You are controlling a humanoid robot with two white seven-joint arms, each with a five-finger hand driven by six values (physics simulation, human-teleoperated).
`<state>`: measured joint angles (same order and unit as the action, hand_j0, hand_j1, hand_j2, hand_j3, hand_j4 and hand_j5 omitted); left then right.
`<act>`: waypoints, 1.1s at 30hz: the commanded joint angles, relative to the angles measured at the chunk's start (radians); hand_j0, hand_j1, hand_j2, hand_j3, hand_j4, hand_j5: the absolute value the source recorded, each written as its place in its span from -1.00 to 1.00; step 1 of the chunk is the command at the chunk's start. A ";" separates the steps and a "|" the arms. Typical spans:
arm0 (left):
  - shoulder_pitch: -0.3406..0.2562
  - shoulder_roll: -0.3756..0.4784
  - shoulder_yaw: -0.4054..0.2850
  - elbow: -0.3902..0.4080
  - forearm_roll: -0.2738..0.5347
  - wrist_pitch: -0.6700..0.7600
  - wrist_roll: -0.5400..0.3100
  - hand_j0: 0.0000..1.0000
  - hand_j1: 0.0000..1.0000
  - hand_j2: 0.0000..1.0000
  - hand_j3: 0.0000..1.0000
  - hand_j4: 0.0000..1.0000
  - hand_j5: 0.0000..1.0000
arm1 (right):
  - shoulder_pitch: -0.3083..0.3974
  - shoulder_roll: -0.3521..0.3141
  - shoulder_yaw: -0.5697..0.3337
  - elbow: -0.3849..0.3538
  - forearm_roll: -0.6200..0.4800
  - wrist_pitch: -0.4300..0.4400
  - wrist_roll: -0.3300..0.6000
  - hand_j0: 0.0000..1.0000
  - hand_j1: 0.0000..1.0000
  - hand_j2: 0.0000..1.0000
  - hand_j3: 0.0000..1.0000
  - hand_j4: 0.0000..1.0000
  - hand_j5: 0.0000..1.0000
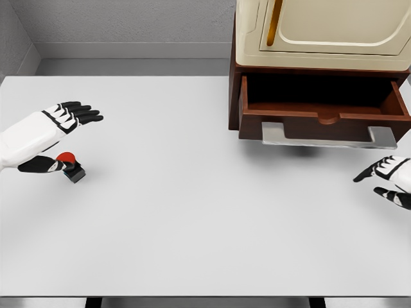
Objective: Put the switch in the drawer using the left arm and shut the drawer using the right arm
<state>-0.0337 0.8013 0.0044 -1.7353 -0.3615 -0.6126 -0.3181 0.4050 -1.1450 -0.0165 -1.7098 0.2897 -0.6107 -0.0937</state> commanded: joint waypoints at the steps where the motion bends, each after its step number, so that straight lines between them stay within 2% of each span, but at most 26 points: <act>1: 0.000 0.001 0.002 0.002 0.007 0.002 0.001 1.00 1.00 1.00 1.00 1.00 1.00 | 0.000 0.005 -0.002 -0.027 0.005 0.000 -0.004 0.14 0.14 0.14 0.14 0.14 0.14; 4: 0.006 -0.001 0.002 0.002 0.009 0.002 0.002 1.00 1.00 1.00 1.00 1.00 1.00 | 0.000 0.014 -0.007 -0.050 0.003 0.000 0.000 0.17 0.17 0.17 0.17 0.17 0.17; 7: 0.005 -0.099 0.012 0.048 0.025 0.002 0.005 1.00 1.00 1.00 1.00 1.00 1.00 | 0.003 0.016 0.001 -0.050 0.000 0.000 0.000 0.17 0.17 0.17 0.17 0.17 0.17; 9: 0.066 -0.073 0.009 0.049 0.237 0.002 0.005 1.00 1.00 1.00 1.00 1.00 1.00 | 0.015 0.014 0.000 -0.050 0.000 0.000 0.000 0.17 0.17 0.17 0.17 0.17 0.17; 11: 0.106 -0.007 0.005 0.049 0.415 0.002 0.005 1.00 1.00 1.00 1.00 1.00 1.00 | 0.020 0.013 -0.002 -0.042 0.002 0.000 0.000 0.23 0.23 0.23 0.23 0.23 0.23; 15: 0.137 0.018 0.002 0.060 0.636 0.002 0.004 1.00 1.00 1.00 1.00 1.00 1.00 | 0.037 0.008 -0.006 -0.042 0.000 0.000 -0.003 0.25 0.25 0.25 0.25 0.25 0.25; 19: 0.127 0.016 0.003 0.080 0.734 0.002 0.001 1.00 1.00 1.00 1.00 1.00 1.00 | 0.041 0.002 -0.008 -0.047 0.000 0.000 0.002 0.25 0.25 0.25 0.25 0.25 0.25; 21: 0.124 0.004 0.003 0.082 0.765 0.013 -0.035 1.00 1.00 1.00 1.00 1.00 1.00 | 0.041 0.005 -0.008 -0.047 0.000 0.000 0.000 0.25 0.25 0.25 0.25 0.25 0.25; 25: 0.123 -0.042 -0.015 0.080 0.768 0.232 -0.038 1.00 1.00 1.00 1.00 1.00 1.00 | 0.054 -0.001 -0.008 -0.053 -0.006 0.000 -0.006 0.25 0.25 0.25 0.25 0.25 0.25; 28: 0.123 -0.077 -0.020 0.080 0.803 0.359 -0.039 1.00 1.00 1.00 1.00 1.00 1.00 | 0.054 -0.022 -0.008 -0.054 -0.007 0.000 -0.009 0.25 0.25 0.25 0.25 0.25 0.25; 33: 0.126 -0.076 -0.017 0.118 0.812 0.370 -0.038 1.00 1.00 1.00 1.00 1.00 1.00 | 0.054 -0.047 -0.010 -0.054 -0.012 0.000 -0.009 0.23 0.23 0.23 0.23 0.23 0.23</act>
<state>0.0920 0.7282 -0.0119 -1.6332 0.4389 -0.2624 -0.3558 0.4587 -1.1796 -0.0255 -1.7637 0.2858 -0.6106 -0.1020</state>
